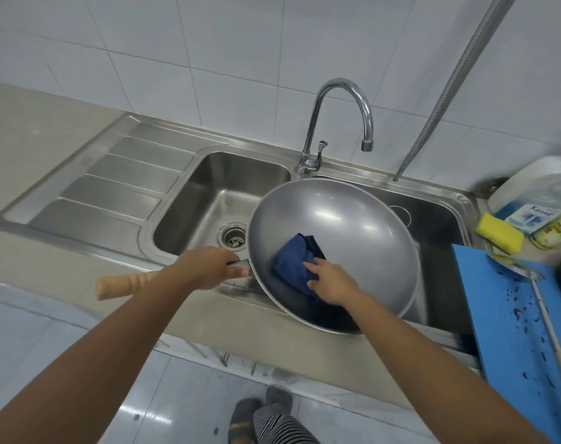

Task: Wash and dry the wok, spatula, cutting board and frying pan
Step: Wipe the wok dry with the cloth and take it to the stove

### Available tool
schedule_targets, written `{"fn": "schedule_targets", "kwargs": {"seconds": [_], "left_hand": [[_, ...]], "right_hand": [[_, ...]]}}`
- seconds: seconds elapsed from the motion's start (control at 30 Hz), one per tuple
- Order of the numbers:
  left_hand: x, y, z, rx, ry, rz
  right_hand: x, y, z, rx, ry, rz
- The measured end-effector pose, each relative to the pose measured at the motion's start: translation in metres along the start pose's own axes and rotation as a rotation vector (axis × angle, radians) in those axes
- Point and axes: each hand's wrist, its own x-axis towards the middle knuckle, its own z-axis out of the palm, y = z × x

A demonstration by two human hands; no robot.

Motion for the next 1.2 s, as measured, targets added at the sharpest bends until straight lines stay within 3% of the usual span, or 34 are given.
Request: {"fn": "schedule_targets", "kwargs": {"seconds": [0.1, 0.2, 0.3, 0.37, 0.53, 0.67, 0.8, 0.87, 0.97, 1.1, 1.2], "left_hand": [[-0.002, -0.009, 0.012, -0.007, 0.085, 0.006], [-0.004, -0.012, 0.024, 0.004, 0.151, -0.004], [-0.002, -0.006, 0.030, 0.055, 0.203, -0.049], [0.001, -0.002, 0.028, 0.081, 0.197, -0.071], [0.008, 0.003, 0.012, 0.094, 0.134, -0.096], [0.008, -0.008, 0.008, 0.133, 0.130, -0.103], [0.011, -0.017, 0.001, 0.203, 0.140, -0.104], [0.013, -0.026, -0.002, 0.190, 0.156, -0.111], [0.015, -0.039, -0.012, 0.210, 0.188, -0.109], [0.022, -0.048, -0.021, 0.207, 0.211, -0.087], [0.026, -0.053, -0.021, 0.212, 0.193, -0.082]], "right_hand": [[0.016, 0.050, -0.026, -0.456, 0.170, 0.120], [0.022, 0.076, -0.052, -0.603, 0.401, 0.314], [0.023, 0.060, -0.045, -0.471, 0.428, 0.399], [0.020, 0.037, -0.033, -0.285, 0.337, 0.388], [0.008, -0.043, 0.005, 0.340, 0.031, 0.011], [0.038, -0.086, -0.001, 0.566, 0.103, -0.162], [0.102, -0.091, -0.039, 0.406, 0.384, -0.199], [0.128, -0.072, -0.059, 0.147, 0.560, -0.120], [0.140, -0.016, -0.083, -0.054, 0.715, 0.167], [0.103, 0.041, -0.083, -0.125, 0.768, 0.369], [0.062, 0.037, -0.042, -0.111, 0.662, 0.494]]}}
